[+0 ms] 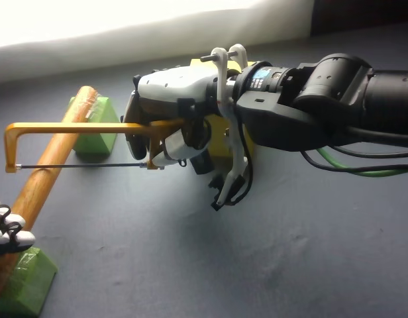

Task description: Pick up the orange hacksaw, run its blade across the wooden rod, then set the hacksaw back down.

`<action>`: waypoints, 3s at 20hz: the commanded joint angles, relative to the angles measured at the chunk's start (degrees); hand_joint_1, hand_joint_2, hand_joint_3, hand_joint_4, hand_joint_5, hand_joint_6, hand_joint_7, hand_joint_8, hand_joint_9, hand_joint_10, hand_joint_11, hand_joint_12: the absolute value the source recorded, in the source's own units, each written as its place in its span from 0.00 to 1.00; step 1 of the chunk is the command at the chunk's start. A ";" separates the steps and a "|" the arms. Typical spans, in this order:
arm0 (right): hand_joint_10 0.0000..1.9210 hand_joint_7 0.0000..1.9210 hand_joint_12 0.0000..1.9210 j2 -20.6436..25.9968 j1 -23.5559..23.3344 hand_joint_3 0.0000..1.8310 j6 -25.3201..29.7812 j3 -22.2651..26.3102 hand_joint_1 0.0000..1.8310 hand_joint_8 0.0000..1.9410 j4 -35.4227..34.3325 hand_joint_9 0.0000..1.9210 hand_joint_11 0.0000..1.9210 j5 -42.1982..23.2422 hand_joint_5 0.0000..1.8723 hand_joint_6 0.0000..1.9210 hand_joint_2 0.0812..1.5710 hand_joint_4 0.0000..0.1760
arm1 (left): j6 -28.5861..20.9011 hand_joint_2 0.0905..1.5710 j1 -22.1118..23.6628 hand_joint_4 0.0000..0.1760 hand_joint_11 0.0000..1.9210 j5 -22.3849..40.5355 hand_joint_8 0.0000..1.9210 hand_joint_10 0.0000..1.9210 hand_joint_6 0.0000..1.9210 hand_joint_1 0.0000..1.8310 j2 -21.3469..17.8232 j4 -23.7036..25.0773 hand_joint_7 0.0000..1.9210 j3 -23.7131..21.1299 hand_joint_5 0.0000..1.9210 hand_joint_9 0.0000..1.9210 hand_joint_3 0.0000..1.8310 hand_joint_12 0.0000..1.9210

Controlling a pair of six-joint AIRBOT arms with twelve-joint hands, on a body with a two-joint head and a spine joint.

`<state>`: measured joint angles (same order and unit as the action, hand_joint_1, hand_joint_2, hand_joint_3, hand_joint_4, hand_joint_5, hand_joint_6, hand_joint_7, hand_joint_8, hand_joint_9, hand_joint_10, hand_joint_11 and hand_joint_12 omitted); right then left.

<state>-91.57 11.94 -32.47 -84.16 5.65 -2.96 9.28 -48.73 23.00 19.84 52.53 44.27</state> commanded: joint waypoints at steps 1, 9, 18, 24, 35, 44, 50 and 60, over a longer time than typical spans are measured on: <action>0.47 0.55 0.65 0.39 -1.74 0.00 -1.67 0.65 0.68 0.52 -0.33 0.55 0.49 -6.04 0.51 0.47 0.69 0.00 | -0.07 0.77 0.37 0.00 0.00 1.73 0.00 0.00 0.00 0.02 -0.13 -1.08 0.03 0.20 0.03 0.02 0.00 0.09; 0.66 0.50 0.68 1.90 -6.12 0.00 -18.13 1.52 0.75 0.52 -0.33 0.49 0.46 2.26 0.47 0.49 0.70 0.00 | -0.21 0.77 0.45 0.00 0.00 1.67 0.00 0.00 0.00 0.03 -0.10 -1.08 0.02 0.30 0.01 0.01 0.00 0.07; 0.66 0.50 0.67 1.12 -5.88 0.00 -20.93 -1.85 0.75 0.52 -0.34 0.50 0.47 4.43 0.48 0.47 0.70 0.00 | -0.29 0.77 0.61 0.00 0.00 1.51 0.00 0.00 0.00 0.01 -0.01 -1.08 0.01 0.34 0.00 0.00 0.00 0.04; 0.48 0.54 0.67 -2.29 -8.36 0.00 -21.11 -3.48 0.68 0.54 -0.32 0.54 0.48 5.90 0.50 0.49 0.69 0.00 | -0.29 0.78 0.81 0.00 0.00 1.44 0.00 0.00 0.00 0.02 0.13 -1.08 0.02 0.39 0.01 0.02 0.00 0.07; 0.66 0.50 0.66 -9.78 -7.60 0.00 -20.17 -9.88 0.75 0.52 -0.32 0.50 0.47 3.96 0.46 0.50 0.70 0.00 | -0.29 0.78 1.23 0.00 0.00 1.15 0.00 0.00 0.00 0.02 0.64 -1.08 0.05 0.39 0.04 0.04 0.00 0.09; 0.68 0.49 0.68 -13.36 -8.16 0.00 -19.66 -12.52 0.75 0.53 -0.32 0.49 0.46 3.17 0.46 0.50 0.70 0.00 | -0.29 0.77 1.39 0.00 0.00 1.09 0.00 0.00 0.00 0.03 1.44 -1.07 0.05 0.40 0.04 0.04 0.00 0.12; 0.49 0.54 0.67 -11.35 -6.55 0.00 -17.97 -9.90 0.68 0.55 -0.33 0.54 0.48 1.76 0.50 0.48 0.70 0.00 | -0.29 0.78 1.32 0.00 0.00 1.09 0.00 0.00 0.00 0.02 1.37 -1.07 0.05 0.40 0.05 0.04 0.00 0.11; 0.65 0.50 0.67 1.09 -5.77 0.00 -18.73 2.44 0.74 0.55 -0.33 0.49 0.46 6.74 0.47 0.48 0.70 0.00 | -0.29 0.78 1.41 0.00 0.00 1.09 0.00 0.00 0.00 0.00 1.34 -1.08 0.03 0.50 0.01 0.02 0.00 0.06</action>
<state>-91.02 6.52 -50.96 -81.73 5.21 8.58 9.06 -47.83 22.72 20.99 52.47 44.40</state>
